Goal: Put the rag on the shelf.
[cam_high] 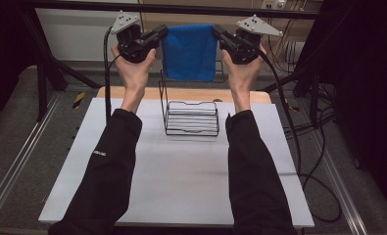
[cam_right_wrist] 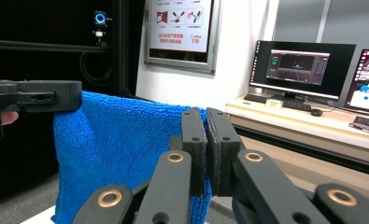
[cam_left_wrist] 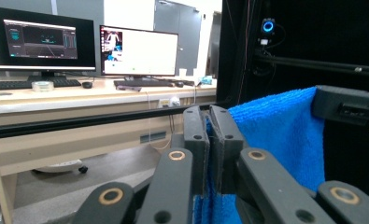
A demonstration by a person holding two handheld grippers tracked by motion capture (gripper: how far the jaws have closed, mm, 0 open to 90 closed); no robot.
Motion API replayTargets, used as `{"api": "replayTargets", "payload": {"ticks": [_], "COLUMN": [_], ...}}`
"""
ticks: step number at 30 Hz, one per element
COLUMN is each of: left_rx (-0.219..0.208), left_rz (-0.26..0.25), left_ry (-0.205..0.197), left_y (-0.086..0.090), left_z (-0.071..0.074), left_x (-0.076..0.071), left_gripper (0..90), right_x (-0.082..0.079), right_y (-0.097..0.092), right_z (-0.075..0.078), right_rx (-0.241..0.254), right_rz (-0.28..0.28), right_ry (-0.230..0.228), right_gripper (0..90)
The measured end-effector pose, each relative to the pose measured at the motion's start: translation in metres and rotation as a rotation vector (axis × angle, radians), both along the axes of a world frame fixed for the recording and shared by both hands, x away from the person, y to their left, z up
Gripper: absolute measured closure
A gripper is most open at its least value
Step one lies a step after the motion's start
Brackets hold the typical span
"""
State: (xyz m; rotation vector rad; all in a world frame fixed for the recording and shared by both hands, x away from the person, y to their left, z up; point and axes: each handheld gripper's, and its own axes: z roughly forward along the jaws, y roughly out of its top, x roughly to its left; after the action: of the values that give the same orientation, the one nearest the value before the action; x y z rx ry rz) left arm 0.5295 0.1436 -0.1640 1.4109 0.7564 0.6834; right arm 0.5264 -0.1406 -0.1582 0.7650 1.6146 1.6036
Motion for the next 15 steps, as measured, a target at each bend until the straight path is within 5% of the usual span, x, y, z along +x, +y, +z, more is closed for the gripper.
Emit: {"api": "replayTargets", "payload": {"ticks": [15], "left_rx": [0.058], "left_rz": [-0.045], "left_ry": [0.038], "left_y": [-0.003], "left_z": [-0.032], "left_x": [-0.005], "left_gripper": [86.0], "right_x": [-0.005], "right_y": [-0.012], "right_z": [-0.037], "right_rx": [-0.006], "right_rz": [0.034], "right_ry": [0.083], "right_gripper": [87.3]}}
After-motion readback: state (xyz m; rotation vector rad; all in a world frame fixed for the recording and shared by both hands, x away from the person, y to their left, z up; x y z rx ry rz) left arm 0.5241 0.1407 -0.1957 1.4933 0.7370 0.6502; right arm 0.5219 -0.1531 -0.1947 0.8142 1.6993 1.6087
